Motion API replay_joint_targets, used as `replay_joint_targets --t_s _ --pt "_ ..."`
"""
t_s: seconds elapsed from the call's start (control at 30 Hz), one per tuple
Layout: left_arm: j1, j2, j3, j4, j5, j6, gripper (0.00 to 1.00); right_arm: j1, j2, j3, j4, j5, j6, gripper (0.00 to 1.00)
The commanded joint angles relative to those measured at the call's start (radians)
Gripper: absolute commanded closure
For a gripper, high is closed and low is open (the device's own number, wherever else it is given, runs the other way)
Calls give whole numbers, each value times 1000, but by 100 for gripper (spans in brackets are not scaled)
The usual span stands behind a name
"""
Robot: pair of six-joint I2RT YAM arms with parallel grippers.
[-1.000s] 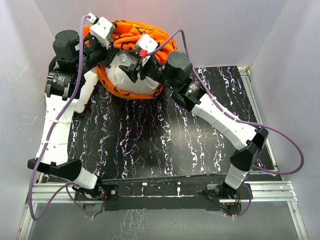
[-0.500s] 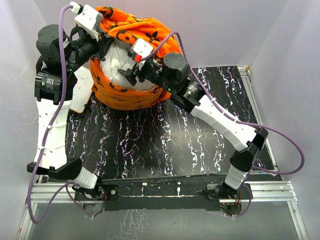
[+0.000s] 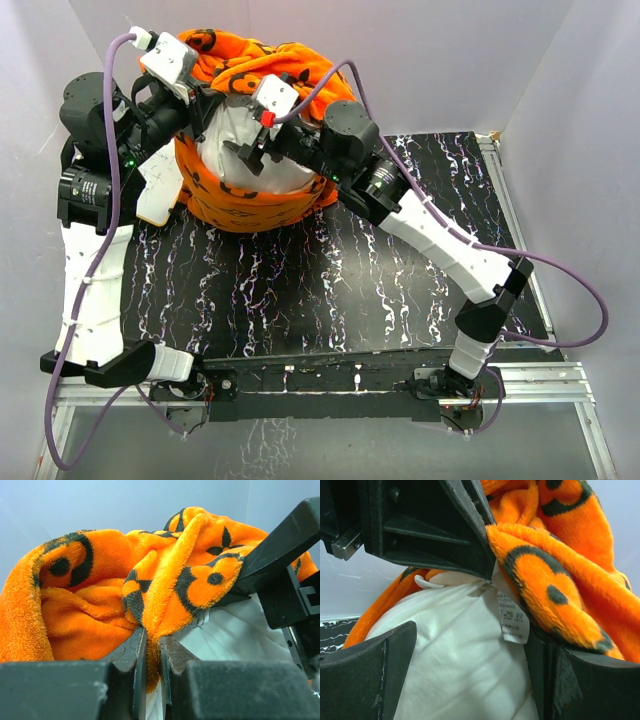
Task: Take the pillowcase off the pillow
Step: Remove the pillow from the pillowcase.
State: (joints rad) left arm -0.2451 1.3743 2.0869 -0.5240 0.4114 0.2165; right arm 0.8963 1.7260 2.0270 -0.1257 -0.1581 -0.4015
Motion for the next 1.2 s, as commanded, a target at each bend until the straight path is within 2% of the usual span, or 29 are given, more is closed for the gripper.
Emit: replay_joint_targets --t_s 0.0,0.1,0.4,0.43,0.5,0.53,0.6,0.63,0.7,0.8,1.03,1.17 --pt "-5 -69 38 145 55 -21 100 -2 68 108 -51 -16 -46 9" --pt "-5 -68 51 138 58 -30 100 -5 99 103 -83 -41 -41 2" --pt "-4 -70 68 46 123 -87 100 -36 247 228 -98 29 -85 1" --pt "-4 -72 67 40 132 -92 100 -37 261 229 -99 44 -86 3" --pt "-4 -76 67 41 133 -100 100 -45 284 208 -104 61 -61 17" --pt "-4 -79 70 42 130 -98 100 -52 293 180 -106 67 -16 30" --pt "-4 -84 73 47 120 -78 100 -66 318 150 -131 80 70 66" --pt "-4 -89 71 51 112 -60 100 -72 324 128 -144 80 105 80" --pt "-4 -102 54 83 81 -23 100 -77 330 72 -170 72 143 91" --pt "-5 -138 -12 183 17 64 100 -79 320 -15 -184 95 190 92" --pt "-5 -234 -252 527 -121 271 100 -81 262 -202 -158 133 238 92" --pt "-4 -248 -323 606 -145 321 90 -81 232 -291 -139 172 251 92"
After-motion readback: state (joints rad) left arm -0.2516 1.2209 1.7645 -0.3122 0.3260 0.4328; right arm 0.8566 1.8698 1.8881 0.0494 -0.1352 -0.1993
